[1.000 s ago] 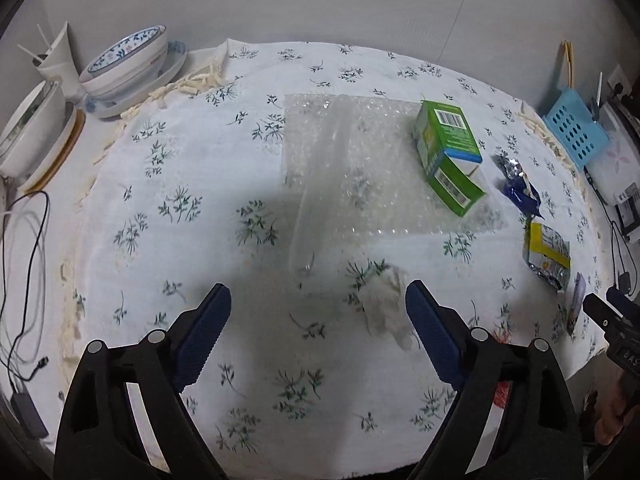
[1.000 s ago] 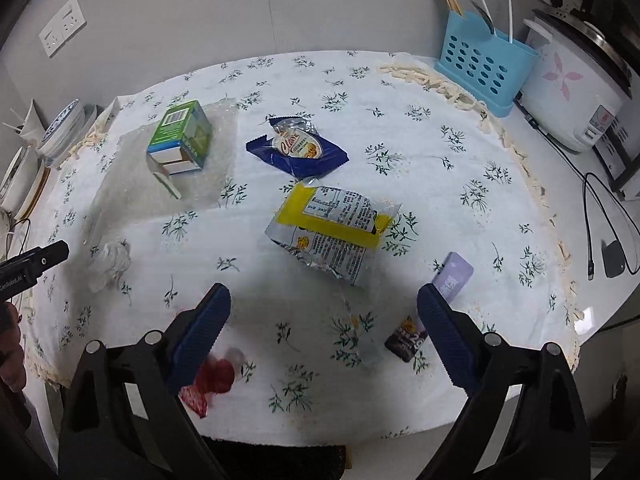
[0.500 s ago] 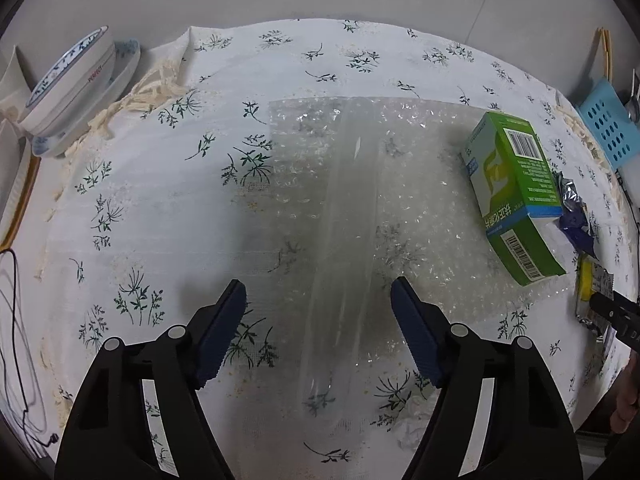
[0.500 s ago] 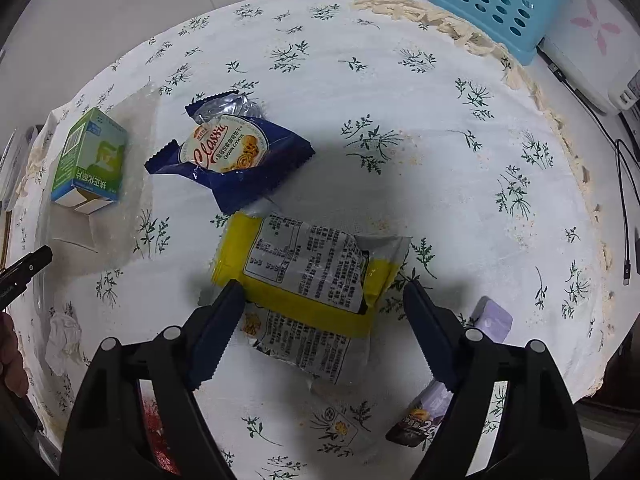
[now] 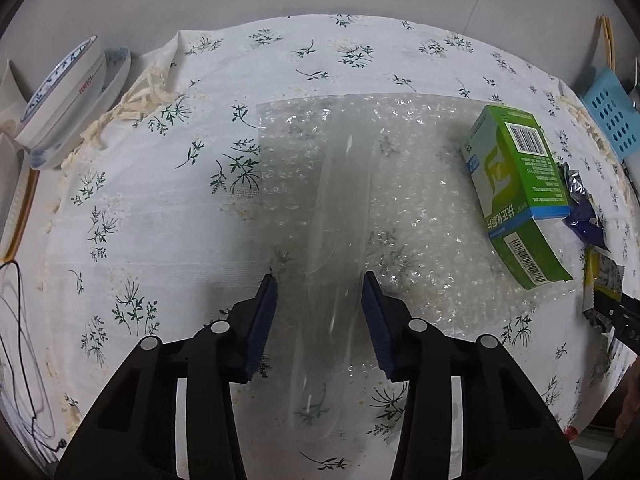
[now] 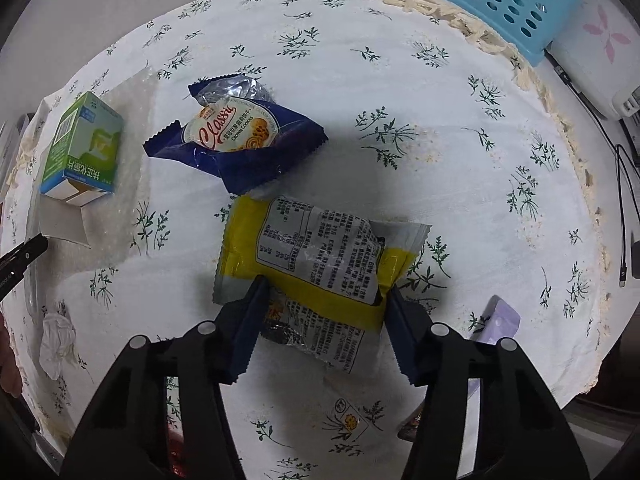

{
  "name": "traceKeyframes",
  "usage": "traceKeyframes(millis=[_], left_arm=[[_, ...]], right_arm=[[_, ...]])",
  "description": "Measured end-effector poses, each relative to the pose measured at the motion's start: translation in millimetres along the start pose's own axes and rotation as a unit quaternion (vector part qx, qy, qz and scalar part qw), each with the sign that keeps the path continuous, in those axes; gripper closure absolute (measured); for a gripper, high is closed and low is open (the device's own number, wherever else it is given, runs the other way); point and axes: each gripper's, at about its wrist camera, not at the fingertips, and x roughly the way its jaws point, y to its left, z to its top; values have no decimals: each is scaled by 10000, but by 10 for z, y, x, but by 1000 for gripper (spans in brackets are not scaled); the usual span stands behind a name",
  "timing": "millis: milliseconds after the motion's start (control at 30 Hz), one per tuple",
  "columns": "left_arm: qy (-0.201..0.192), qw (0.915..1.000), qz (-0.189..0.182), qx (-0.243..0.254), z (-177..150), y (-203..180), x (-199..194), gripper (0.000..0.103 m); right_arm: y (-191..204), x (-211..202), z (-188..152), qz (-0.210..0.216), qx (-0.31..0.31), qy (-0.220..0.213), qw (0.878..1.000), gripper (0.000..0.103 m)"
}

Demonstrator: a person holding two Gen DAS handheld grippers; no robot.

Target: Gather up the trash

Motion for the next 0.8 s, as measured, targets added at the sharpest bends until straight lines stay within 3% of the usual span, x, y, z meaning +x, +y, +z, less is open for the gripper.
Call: traceKeyframes(millis=[200, 433, 800], left_arm=[[17, 10000, 35, -59, -17, 86, -16, 77], [-16, 10000, -14, -66, -30, 126, -59, 77], [-211, 9997, -91, -73, -92, 128, -320, 77]], right_arm=[[-63, -13, 35, -31, 97, 12, 9999, 69], [-30, -88, 41, 71, 99, -82, 9999, 82], [-7, -232, -30, 146, 70, -252, 9996, 86]])
